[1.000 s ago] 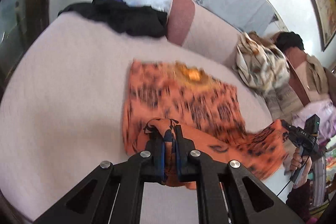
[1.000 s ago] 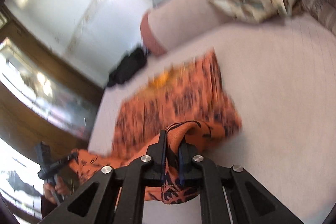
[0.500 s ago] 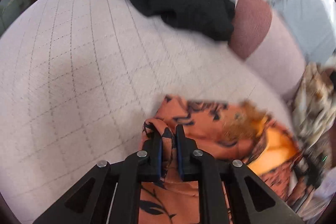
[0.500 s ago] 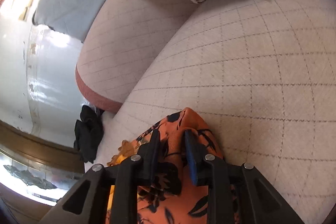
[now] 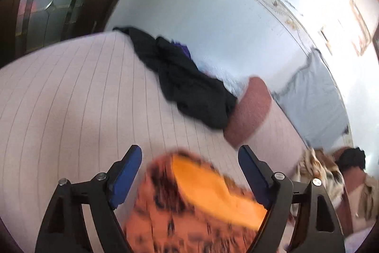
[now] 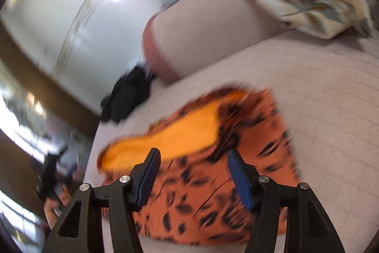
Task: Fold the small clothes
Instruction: 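Lift the grasped blouse edge and fold it over onto the blouse with both grippers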
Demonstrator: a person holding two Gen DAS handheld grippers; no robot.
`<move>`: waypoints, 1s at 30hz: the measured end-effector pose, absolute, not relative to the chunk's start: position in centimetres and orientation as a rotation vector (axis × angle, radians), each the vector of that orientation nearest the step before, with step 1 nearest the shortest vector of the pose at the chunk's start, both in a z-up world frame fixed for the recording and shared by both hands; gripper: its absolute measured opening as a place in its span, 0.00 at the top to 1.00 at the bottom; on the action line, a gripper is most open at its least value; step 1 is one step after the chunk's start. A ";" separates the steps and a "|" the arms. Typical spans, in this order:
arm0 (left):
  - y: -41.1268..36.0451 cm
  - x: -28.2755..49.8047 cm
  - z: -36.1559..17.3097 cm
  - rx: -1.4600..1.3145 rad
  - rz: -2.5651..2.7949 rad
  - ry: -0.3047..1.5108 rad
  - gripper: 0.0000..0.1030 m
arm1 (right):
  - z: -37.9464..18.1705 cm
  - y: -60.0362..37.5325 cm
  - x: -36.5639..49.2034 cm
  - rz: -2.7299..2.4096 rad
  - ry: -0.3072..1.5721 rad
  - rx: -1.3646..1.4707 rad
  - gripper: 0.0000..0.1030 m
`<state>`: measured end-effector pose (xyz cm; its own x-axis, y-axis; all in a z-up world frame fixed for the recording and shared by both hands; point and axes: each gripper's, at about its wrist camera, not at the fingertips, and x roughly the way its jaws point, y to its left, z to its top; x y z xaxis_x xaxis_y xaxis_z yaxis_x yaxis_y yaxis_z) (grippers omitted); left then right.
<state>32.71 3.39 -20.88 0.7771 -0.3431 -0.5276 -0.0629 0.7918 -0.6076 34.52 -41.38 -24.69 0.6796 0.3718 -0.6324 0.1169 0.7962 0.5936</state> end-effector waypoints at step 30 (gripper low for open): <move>1.7 32.1 -28.4 -0.381 0.015 1.096 0.19 | -27.8 -18.2 48.8 0.383 1.012 0.398 0.63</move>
<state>32.13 1.68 -28.38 0.4637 -0.1740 -0.8687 -0.1984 0.9352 -0.2932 48.76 -18.20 -27.77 0.4768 0.4838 -0.7339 -0.1233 0.8635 0.4891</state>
